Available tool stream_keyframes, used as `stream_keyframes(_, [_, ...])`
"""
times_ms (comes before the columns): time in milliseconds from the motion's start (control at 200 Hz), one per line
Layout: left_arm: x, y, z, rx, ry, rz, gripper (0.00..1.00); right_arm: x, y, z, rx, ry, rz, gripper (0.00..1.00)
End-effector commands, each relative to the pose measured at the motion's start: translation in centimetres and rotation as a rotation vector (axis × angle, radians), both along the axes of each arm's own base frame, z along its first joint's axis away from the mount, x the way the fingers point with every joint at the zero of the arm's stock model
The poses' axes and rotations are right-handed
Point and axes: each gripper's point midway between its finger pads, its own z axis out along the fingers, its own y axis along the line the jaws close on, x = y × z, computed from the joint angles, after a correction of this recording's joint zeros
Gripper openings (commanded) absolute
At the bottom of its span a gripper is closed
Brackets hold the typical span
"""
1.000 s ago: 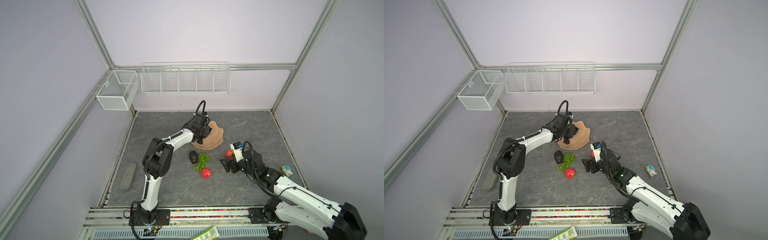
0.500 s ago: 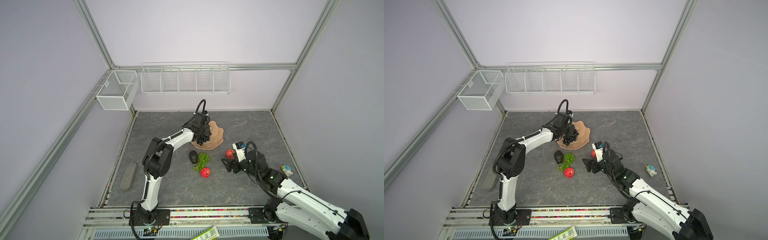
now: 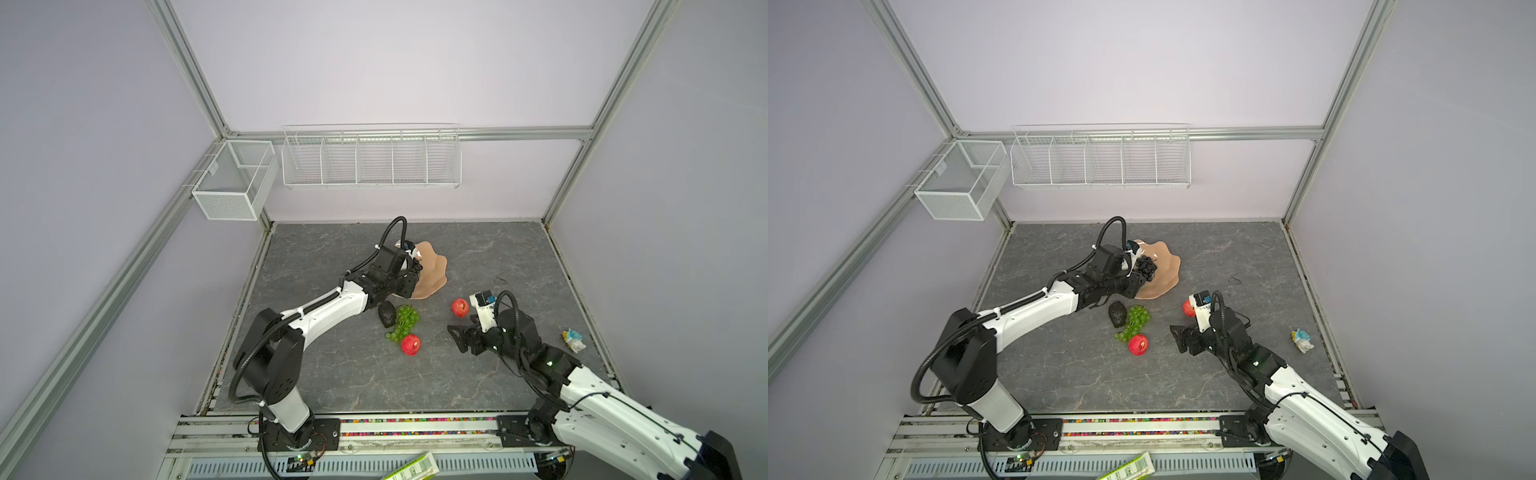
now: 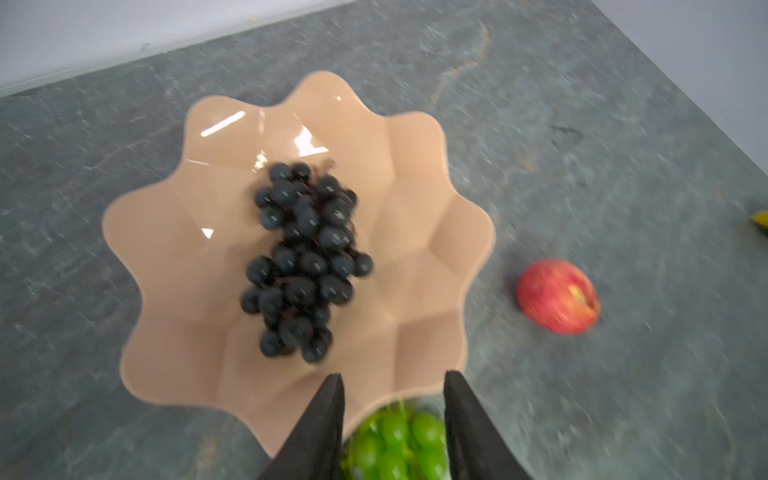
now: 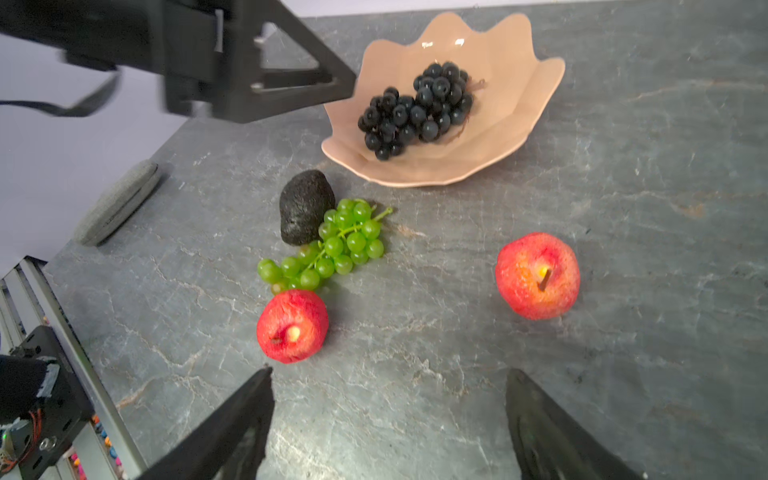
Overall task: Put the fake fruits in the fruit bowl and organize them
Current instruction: 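Carry the black grapes with the left gripper into the peach bowl and release, then lower the left gripper onto the green grapes and grasp them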
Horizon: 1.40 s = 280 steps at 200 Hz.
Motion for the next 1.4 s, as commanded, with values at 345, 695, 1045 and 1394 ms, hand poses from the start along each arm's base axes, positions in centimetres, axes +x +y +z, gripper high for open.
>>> stream_keyframes(345, [-5.0,2.3,-6.8,0.222,0.101,0.016,0.44,-0.9,0.8,-0.7,0.064,0.048,0.023,0.88])
stream_keyframes(695, [-3.5,1.3,-8.9,0.279,0.091,0.028,0.51,-1.2,0.6,-0.4,0.067,0.042,0.015,0.88])
stream_keyframes(1045, [-2.5,1.1,-11.3,0.359,0.113,0.054,0.63,-1.1,0.5,-0.5,0.055,0.036,0.011,0.88])
stream_keyframes(1394, [-2.7,0.0,-13.1,0.350,0.145,0.022,0.61,-0.8,0.8,-0.3,0.055,0.029,0.019,0.88])
